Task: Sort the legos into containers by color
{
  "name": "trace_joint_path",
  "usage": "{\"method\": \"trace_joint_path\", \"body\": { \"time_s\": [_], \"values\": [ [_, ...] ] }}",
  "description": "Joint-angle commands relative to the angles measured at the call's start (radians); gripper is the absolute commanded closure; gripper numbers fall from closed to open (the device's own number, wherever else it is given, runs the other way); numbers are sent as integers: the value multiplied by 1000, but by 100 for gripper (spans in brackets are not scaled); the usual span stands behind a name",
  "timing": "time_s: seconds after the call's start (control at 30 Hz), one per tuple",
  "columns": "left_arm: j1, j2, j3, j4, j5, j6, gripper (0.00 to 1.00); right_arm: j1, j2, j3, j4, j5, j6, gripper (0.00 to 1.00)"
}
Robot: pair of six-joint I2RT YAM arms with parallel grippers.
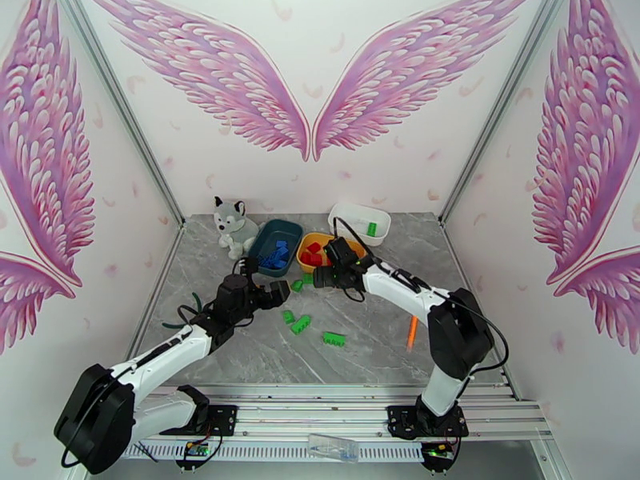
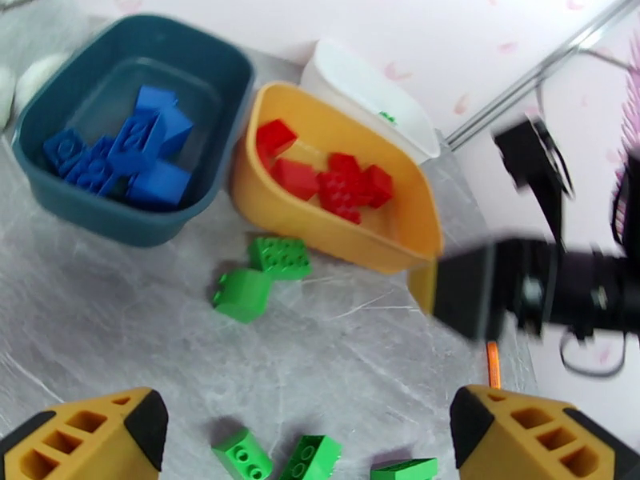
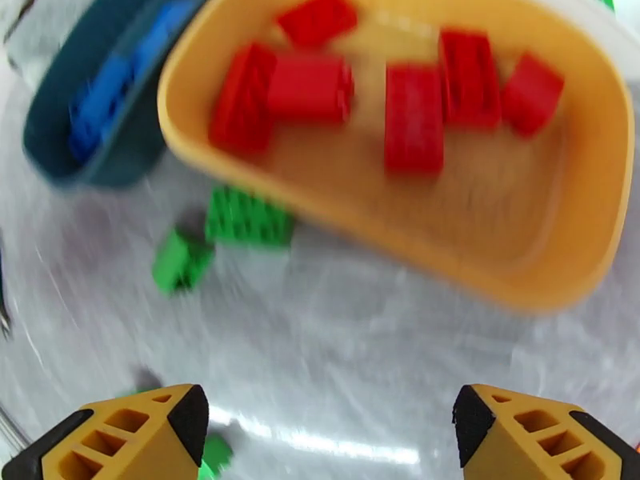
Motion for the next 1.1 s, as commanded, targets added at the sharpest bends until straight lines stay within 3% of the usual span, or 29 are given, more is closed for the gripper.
{"method": "trace_joint_path", "body": {
  "time_s": [0.0,0.1,0.33,0.7,0.97,1.07],
  "values": [
    [10,23,-22,43,57,-72,1,5,-108,-108,-66,58,47,7],
    [9,39,-23,58,68,-82,1,41,-192,-209,-72,82,73,1],
    [8,58,-20,66,68,-82,1,111,-254,-334,-66,82,130,1],
    [24,61,-12,43,65,-67,1,229,-179,-309,-84,109,132,1],
    [31,59,-14,50,83,-75,1,283,-206,-330,-115,128,151,0],
    [32,64,-15,56,89,-78,1,292,-198,-343,-116,120,146,4]
  ]
}}
